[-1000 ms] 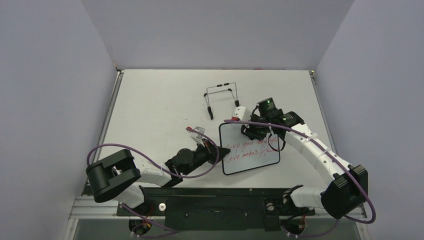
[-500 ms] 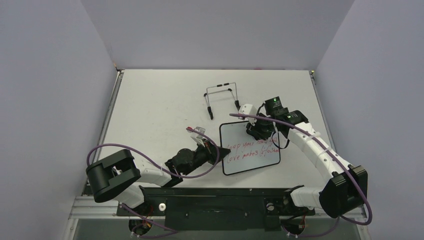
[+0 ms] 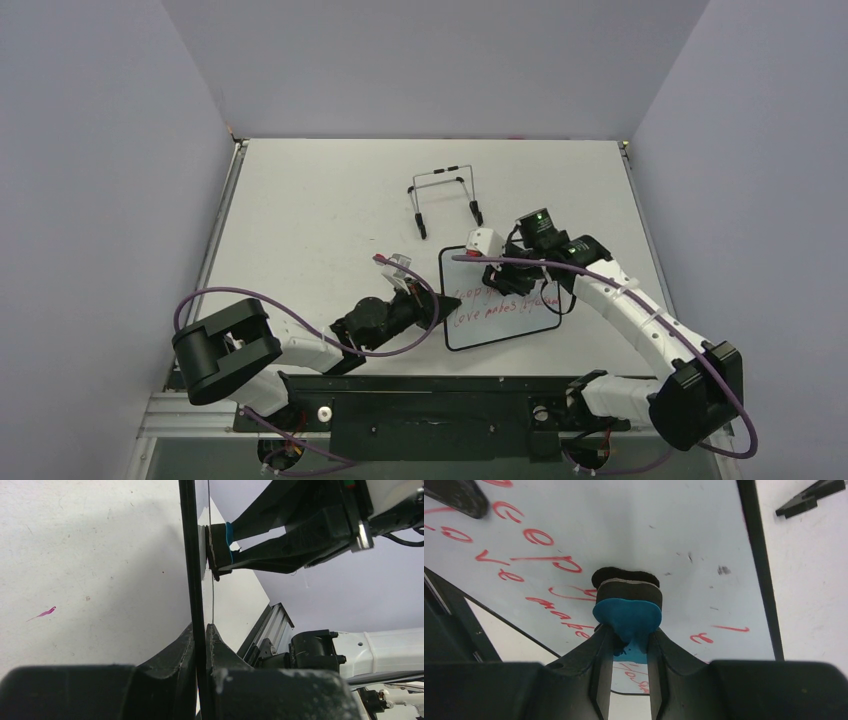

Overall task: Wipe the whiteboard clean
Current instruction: Erase the whiteboard at the center of the board.

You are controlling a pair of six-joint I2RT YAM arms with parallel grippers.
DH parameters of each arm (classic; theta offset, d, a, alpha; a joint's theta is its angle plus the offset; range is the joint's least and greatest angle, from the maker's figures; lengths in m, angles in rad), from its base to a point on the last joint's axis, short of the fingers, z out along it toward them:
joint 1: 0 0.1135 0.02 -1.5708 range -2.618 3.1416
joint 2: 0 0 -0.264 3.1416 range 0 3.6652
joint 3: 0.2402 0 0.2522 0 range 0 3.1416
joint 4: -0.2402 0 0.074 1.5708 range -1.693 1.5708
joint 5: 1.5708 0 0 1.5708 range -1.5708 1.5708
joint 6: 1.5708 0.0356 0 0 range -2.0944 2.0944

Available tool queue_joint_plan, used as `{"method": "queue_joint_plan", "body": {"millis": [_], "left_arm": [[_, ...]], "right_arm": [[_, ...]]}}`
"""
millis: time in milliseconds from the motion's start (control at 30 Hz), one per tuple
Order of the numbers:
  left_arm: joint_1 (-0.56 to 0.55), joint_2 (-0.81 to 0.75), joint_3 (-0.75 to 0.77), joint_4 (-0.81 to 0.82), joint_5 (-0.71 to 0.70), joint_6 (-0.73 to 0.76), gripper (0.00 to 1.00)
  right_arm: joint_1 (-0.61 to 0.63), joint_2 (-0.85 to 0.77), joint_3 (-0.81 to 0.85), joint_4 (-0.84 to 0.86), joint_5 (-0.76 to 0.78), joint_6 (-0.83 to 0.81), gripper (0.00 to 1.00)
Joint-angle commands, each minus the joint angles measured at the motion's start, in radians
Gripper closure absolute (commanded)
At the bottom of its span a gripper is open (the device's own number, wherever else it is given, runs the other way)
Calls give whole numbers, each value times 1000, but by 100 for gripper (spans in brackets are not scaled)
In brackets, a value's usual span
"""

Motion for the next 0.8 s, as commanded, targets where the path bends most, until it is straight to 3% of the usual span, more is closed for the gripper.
{"method": "queue_joint_plan", "body": {"millis": [0,267,500,633,767], "left_arm": [[-29,-25,29,119,126,59,100],[-30,-10,35,122,126,57,100],[-29,-16,32,121,126,58,100],[-29,-14,32,127,144,56,100],[-29,-17,31,126,149,56,100]], "right_arm": [[-97,25,21,18,-8,7,100],[-100,106,162,86,24,104,100],[-13,49,53,20,-16,23,100],[-60,19,-36,9,8,-4,100],[-132,34,-11,31,44,1,100]]}}
